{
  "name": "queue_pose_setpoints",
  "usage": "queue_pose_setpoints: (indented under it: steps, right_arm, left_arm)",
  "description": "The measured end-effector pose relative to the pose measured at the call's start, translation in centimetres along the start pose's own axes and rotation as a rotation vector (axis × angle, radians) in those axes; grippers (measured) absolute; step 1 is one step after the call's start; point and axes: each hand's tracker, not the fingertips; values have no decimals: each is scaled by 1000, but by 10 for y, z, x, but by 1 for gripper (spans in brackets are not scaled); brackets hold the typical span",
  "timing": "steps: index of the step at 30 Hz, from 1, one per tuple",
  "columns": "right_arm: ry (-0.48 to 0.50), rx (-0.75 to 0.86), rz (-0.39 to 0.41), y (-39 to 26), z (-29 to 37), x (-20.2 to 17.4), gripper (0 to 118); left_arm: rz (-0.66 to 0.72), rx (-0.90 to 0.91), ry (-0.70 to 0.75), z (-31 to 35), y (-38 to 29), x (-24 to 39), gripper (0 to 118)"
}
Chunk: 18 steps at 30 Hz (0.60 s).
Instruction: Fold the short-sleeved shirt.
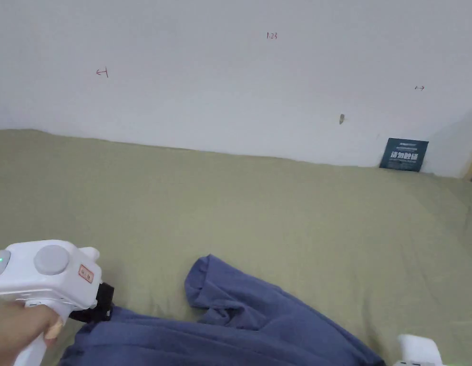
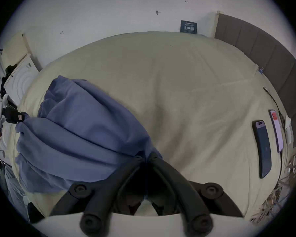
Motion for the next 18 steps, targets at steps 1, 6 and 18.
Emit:
queue_pose_setpoints:
  steps: [1, 6, 18]
  right_arm:
    - [-11, 9, -4, 0, 6, -2, 2]
    - [-23, 69, 31, 11, 27, -7, 2]
    - [127, 311, 17, 114, 108, -22, 2]
  left_arm:
    - [-8, 3, -2, -1, 2, 0, 4]
    - [-41, 56, 12, 11, 4, 2, 4]
    - [-38, 350, -46, 135, 42, 8, 4]
